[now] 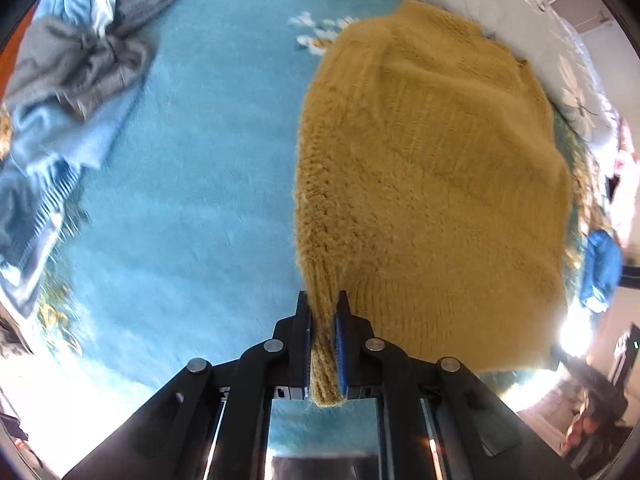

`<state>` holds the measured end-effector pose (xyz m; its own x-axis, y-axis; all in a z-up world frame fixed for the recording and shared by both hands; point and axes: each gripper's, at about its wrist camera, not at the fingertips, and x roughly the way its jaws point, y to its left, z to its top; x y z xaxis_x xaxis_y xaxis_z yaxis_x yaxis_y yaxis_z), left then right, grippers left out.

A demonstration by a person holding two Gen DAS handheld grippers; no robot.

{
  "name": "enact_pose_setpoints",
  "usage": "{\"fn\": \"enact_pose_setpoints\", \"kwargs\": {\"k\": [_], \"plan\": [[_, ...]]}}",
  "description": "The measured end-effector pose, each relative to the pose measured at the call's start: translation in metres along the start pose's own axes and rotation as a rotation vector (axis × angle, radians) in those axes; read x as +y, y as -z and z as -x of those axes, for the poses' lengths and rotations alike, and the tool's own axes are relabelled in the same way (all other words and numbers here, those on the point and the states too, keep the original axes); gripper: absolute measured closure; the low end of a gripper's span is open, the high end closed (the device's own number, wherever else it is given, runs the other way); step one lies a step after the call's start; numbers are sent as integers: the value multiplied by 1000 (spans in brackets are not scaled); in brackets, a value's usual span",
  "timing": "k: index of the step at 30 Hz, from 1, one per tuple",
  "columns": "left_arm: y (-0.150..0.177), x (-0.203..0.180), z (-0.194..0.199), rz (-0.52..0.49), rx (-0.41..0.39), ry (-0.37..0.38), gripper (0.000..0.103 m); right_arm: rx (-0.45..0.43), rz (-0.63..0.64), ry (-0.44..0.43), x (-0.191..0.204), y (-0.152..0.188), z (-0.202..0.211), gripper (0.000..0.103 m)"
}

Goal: Fold clothes

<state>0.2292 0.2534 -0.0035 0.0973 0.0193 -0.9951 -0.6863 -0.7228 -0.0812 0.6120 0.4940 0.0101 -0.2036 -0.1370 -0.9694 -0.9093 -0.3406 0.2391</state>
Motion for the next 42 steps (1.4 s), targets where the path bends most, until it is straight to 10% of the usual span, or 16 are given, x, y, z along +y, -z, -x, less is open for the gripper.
{"fn": "enact_pose_setpoints", "kwargs": {"k": [22,37,42], "plan": [[15,28,-64,-90,110,-123,88,114,-2,127,14,-51,4,90],[-40,17,44,-290,-140,5,34,-108,17,96,69,-101,132,22],[-72,-32,93,-405,-268,52,26,-234,94,70,118,-62,168,6]]}}
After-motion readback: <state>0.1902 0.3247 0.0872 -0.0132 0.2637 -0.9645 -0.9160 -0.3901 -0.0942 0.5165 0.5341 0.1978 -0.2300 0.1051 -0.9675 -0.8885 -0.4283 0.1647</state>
